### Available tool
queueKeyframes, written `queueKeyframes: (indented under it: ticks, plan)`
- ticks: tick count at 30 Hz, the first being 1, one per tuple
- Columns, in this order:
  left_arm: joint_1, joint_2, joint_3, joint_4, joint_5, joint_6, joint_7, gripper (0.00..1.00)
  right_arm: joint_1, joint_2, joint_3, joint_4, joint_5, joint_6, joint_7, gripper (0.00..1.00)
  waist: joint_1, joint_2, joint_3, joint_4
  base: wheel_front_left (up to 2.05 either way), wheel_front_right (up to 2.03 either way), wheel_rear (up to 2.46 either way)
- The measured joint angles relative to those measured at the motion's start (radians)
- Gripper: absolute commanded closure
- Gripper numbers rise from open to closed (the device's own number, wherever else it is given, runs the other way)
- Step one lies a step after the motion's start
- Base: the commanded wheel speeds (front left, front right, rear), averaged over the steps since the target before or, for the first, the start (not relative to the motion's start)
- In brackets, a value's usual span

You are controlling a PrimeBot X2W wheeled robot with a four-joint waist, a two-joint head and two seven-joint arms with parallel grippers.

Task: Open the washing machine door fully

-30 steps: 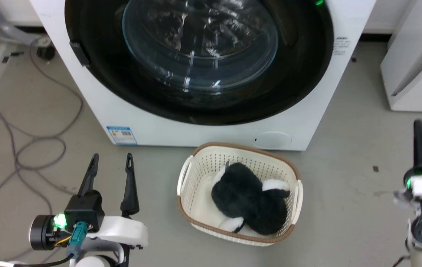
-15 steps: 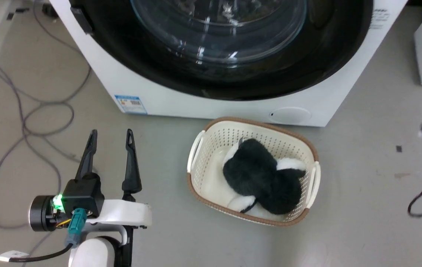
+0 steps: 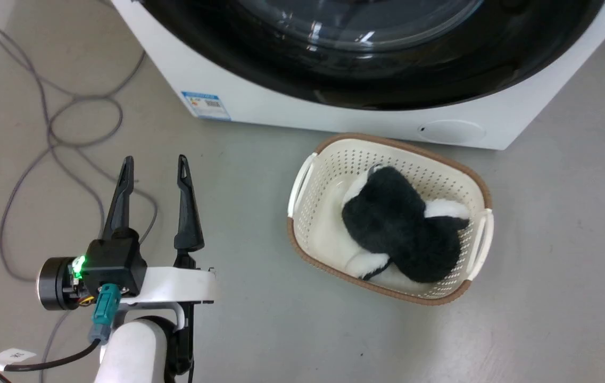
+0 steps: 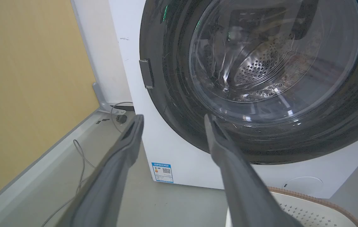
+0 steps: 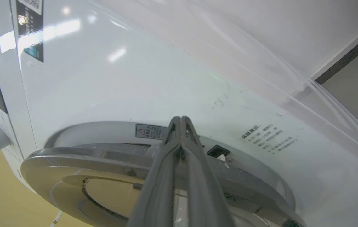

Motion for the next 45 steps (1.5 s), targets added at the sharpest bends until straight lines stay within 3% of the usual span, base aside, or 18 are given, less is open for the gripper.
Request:
queueKeyframes:
  ticks: [19, 28, 45]
  plan:
    - [-0.037, 0.0, -0.018, 0.0, -0.009, 0.03, -0.042, 0.0, -0.145, -0.094, 0.153, 0.106, 0.17, 0.0, 0.266, 1.0, -0.0001, 0.0, 0.061, 0.034, 0.0, 0.0, 0.0]
    - [-0.036, 0.0, 0.0, 0.005, 0.002, 0.035, -0.06, 0.0, -0.142, -0.086, 0.219, 0.115, 0.292, 0.0, 0.386, 1.0, -0.0001, -0.0001, 0.033, 0.021, 0.0, 0.0, 0.0]
    - [0.065, 0.001, 0.046, 0.03, 0.019, 0.01, -0.06, 0.0, 0.198, -0.051, 0.306, -0.09, 0.369, 0.0, 0.534, 1.0, -0.0002, 0.0, -0.122, -0.043, 0.0, 0.0, 0.0]
